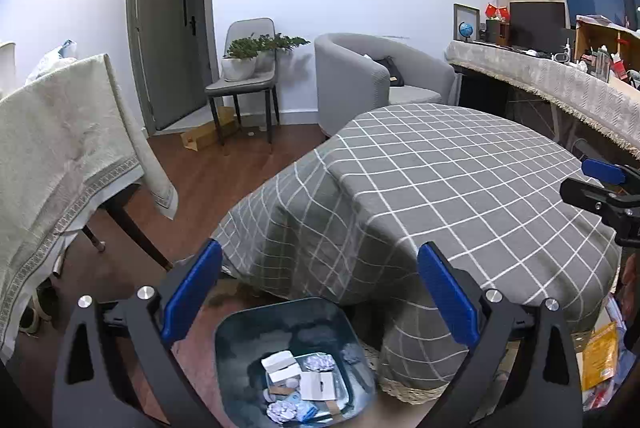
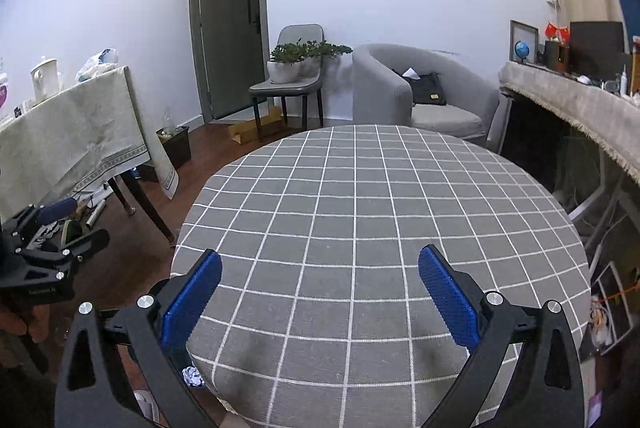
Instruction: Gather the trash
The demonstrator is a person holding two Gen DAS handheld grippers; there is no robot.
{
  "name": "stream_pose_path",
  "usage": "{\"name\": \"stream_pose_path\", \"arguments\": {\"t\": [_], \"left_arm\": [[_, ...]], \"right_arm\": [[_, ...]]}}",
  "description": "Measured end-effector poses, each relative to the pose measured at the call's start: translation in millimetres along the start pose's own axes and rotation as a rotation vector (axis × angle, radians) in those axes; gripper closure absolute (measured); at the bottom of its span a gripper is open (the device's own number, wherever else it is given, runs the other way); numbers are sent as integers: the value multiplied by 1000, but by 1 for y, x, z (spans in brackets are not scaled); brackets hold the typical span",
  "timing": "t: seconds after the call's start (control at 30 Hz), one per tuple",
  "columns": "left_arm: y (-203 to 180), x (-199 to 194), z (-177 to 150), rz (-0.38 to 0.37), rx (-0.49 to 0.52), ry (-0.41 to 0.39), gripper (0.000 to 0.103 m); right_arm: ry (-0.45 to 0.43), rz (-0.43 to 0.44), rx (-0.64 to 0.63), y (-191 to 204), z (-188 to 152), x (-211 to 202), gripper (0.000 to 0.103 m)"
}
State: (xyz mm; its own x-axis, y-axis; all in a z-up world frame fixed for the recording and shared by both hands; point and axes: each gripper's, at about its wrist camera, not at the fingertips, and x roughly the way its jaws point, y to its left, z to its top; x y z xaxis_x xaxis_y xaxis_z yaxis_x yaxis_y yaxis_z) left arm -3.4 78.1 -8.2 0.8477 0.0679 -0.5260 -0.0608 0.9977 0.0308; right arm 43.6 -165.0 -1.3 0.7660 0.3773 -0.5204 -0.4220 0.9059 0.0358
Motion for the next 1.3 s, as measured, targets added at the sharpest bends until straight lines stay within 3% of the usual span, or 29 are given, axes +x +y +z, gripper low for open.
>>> {"name": "stream_pose_path", "arguments": {"t": [1.3], "left_arm": [[-9, 0, 3, 12, -14, 3, 3]], "right_arm": [[12, -2, -16, 3, -1, -2, 4]]}}
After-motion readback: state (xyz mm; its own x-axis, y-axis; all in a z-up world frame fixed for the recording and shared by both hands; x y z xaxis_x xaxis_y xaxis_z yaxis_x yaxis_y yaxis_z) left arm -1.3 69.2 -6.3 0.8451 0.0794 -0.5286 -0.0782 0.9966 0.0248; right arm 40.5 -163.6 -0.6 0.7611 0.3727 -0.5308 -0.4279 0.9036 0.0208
